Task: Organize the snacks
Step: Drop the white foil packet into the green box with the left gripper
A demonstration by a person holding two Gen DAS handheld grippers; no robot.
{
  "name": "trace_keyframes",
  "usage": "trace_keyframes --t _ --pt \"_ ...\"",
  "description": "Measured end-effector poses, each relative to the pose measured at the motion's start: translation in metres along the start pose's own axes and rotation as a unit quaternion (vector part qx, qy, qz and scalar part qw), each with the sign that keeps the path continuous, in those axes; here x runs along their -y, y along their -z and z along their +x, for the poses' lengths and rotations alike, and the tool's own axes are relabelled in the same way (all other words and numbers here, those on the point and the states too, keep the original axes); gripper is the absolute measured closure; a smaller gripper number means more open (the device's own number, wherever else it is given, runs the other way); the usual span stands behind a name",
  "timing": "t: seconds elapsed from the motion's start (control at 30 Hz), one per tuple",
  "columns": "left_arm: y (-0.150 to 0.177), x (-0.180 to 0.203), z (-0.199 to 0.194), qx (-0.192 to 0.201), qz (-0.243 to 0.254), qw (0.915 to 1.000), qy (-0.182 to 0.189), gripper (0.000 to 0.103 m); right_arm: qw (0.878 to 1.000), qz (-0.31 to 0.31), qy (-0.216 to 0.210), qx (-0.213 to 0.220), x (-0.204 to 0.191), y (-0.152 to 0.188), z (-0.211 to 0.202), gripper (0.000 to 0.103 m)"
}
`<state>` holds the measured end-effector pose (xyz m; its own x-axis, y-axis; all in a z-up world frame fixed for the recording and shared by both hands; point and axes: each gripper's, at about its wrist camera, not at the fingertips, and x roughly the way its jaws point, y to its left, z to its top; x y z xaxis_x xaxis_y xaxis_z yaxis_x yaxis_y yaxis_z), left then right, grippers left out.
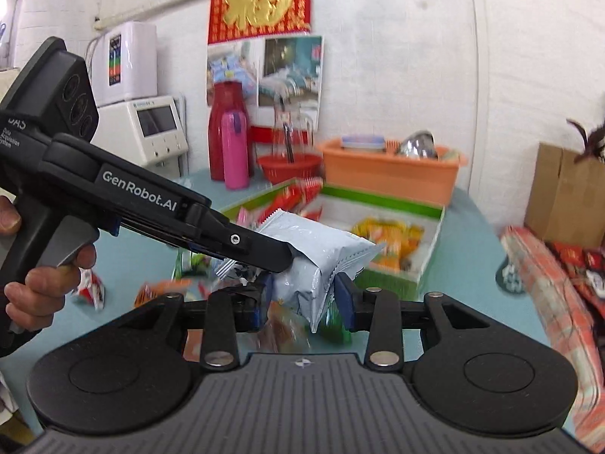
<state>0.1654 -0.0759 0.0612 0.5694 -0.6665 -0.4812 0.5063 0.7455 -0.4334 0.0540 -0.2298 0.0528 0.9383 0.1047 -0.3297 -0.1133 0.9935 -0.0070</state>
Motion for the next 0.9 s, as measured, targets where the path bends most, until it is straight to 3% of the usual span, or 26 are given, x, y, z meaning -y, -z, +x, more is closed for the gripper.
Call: trace_keyframes --t 0.27,0.7,0.73,0.77,0.8,0.83,0.9 --pt "-0.054 -0.032 0.027 0.023 0.002 0.9995 -0.021 0.052 1.000 0.013 0.009 0.026 0.016 -0.035 0.065 0.039" --pt "-0.091 -0.089 0.093 -0.012 -0.015 0.9977 -0.065 0.052 0.999 0.047 0.014 -0.019 0.042 -0.038 0.154 0.039" --pt "-0.093 -0.091 0.096 -0.012 -0.013 0.9973 -0.072 0.050 0.999 0.044 0.016 -0.021 0.041 -0.038 0.159 0.034" --pt "-0.093 -0.092 0.098 -0.012 -0.012 0.9970 -0.075 0.047 0.999 0.038 0.020 -0.023 0.039 -0.038 0.165 0.029" --pt "-0.094 -0.092 0.099 -0.010 -0.012 0.9967 -0.080 0.017 0.999 0.029 0.021 -0.032 0.038 -0.038 0.170 0.022" --pt "-0.094 -0.091 0.098 -0.008 -0.015 0.9960 -0.088 0.000 0.999 0.023 0.026 -0.040 0.035 -0.038 0.174 0.000" --pt "-0.093 -0.086 0.090 0.010 -0.009 0.9960 -0.088 0.000 0.998 0.007 0.040 -0.044 0.032 -0.036 0.175 0.000"
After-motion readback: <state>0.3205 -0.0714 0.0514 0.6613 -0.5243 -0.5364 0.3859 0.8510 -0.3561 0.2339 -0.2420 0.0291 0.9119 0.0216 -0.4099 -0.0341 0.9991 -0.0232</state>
